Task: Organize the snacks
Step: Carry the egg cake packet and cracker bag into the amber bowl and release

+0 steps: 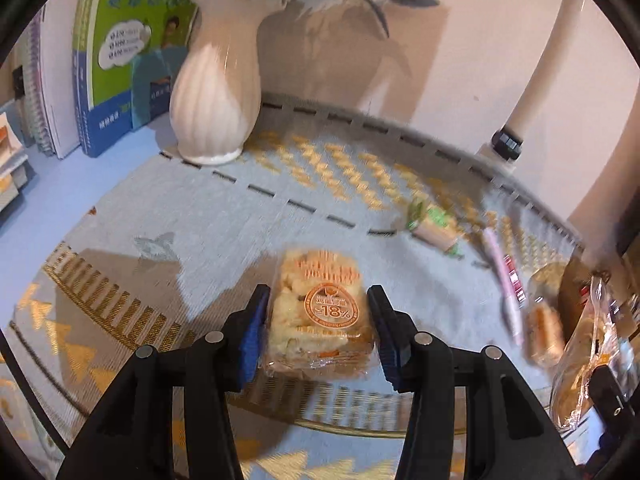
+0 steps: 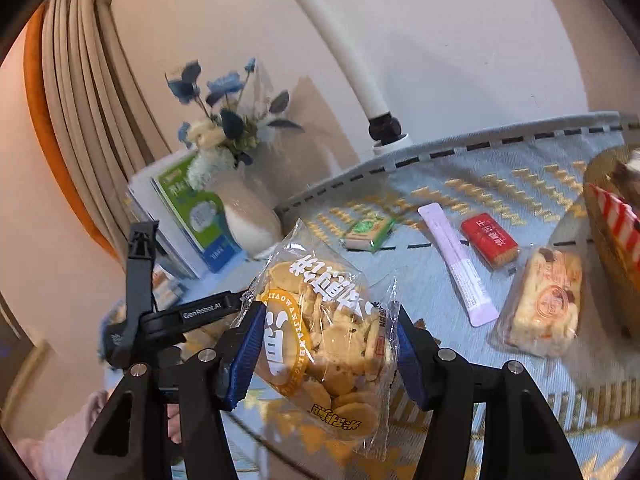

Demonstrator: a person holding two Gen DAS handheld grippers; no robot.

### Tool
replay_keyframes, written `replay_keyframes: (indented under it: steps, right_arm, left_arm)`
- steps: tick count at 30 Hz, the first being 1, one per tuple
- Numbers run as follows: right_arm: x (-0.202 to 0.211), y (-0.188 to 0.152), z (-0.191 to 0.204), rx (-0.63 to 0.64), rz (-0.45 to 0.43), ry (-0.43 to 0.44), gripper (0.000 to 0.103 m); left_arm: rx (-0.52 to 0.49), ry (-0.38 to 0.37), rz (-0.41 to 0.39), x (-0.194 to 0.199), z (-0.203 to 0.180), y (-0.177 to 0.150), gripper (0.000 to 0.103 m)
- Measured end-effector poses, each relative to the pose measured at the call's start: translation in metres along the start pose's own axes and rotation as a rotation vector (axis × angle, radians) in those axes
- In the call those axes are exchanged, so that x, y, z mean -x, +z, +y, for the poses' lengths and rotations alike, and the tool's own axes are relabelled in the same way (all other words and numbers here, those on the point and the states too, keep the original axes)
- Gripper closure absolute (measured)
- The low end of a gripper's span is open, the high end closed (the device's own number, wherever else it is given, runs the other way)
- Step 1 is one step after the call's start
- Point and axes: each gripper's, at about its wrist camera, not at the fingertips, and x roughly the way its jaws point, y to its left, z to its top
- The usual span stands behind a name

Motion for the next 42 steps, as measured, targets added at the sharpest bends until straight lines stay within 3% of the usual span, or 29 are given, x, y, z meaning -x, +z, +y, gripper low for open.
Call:
replay_keyframes:
  steps: [3,4,5,10,12,15,16,17,20,22,23,25,26,30,32,37,42]
  right_arm:
    - [0.023,0.022,-0.005,-0.040,-0.054,0.018,0.044]
    - [0.033,0.033,-0.007,-0.045,-0.070,0.007,0.044]
    - [0.041,0.043,-0.009,-0.047,-0.085,-0.006,0.044]
    - [0.090,0.100,-0.033,-0.079,-0.142,-0.098,0.044]
    - [0.105,0.109,-0.045,-0.072,-0.147,-0.148,0.044]
    - [0.120,0.106,-0.064,-0.069,-0.135,-0.200,0.044]
    - [0.121,0.104,-0.069,-0.075,-0.125,-0.202,0.044]
    - [0.120,0.101,-0.073,-0.079,-0.111,-0.200,0.044]
    - [0.112,0.093,-0.086,-0.092,-0.073,-0.214,0.044]
    - [0.108,0.087,-0.092,-0.113,-0.064,-0.210,0.044]
    - [0.107,0.084,-0.094,-0.123,-0.065,-0.204,0.044]
    - [0.104,0.080,-0.098,-0.145,-0.067,-0.193,0.044]
    - [0.103,0.079,-0.098,-0.151,-0.067,-0.192,0.044]
    - [0.099,0.076,-0.097,-0.147,-0.059,-0.206,0.044]
    - [0.099,0.076,-0.097,-0.141,-0.057,-0.219,0.044]
    - [0.101,0.081,-0.101,-0.162,-0.051,-0.263,0.044]
    - [0.121,0.115,-0.102,-0.135,-0.056,-0.316,0.044]
  left_arm:
    - [-0.008,-0.042,-0.028,0.017,-0.024,0.019,0.057]
    - [-0.028,-0.051,-0.042,0.023,-0.036,0.025,0.061]
    - [-0.058,-0.070,-0.067,0.032,-0.051,0.032,0.066]
    - [-0.221,-0.183,-0.141,0.064,-0.134,0.055,0.066]
    - [-0.314,-0.167,-0.127,0.067,-0.160,0.057,0.062]
    - [-0.402,-0.119,0.025,0.045,-0.166,0.046,0.039]
    - [-0.423,-0.119,0.074,0.034,-0.163,0.039,0.027]
    - [-0.467,-0.127,0.141,0.018,-0.158,0.028,0.021]
    - [-0.538,-0.037,0.287,-0.020,-0.145,0.003,0.021]
    - [-0.486,0.002,0.395,-0.047,-0.132,-0.009,0.016]
    - [-0.391,-0.106,0.422,-0.052,-0.122,-0.012,0.016]
    - [-0.285,-0.172,0.462,-0.062,-0.113,-0.016,0.016]
    - [-0.254,-0.156,0.463,-0.067,-0.112,-0.019,0.012]
    - [-0.321,-0.103,0.412,-0.070,-0.130,-0.028,0.007]
    - [-0.366,-0.030,0.348,-0.065,-0.138,-0.034,0.025]
    - [-0.344,-0.033,0.305,-0.053,-0.141,-0.033,0.027]
    - [-0.344,-0.105,0.233,-0.026,-0.167,0.011,0.027]
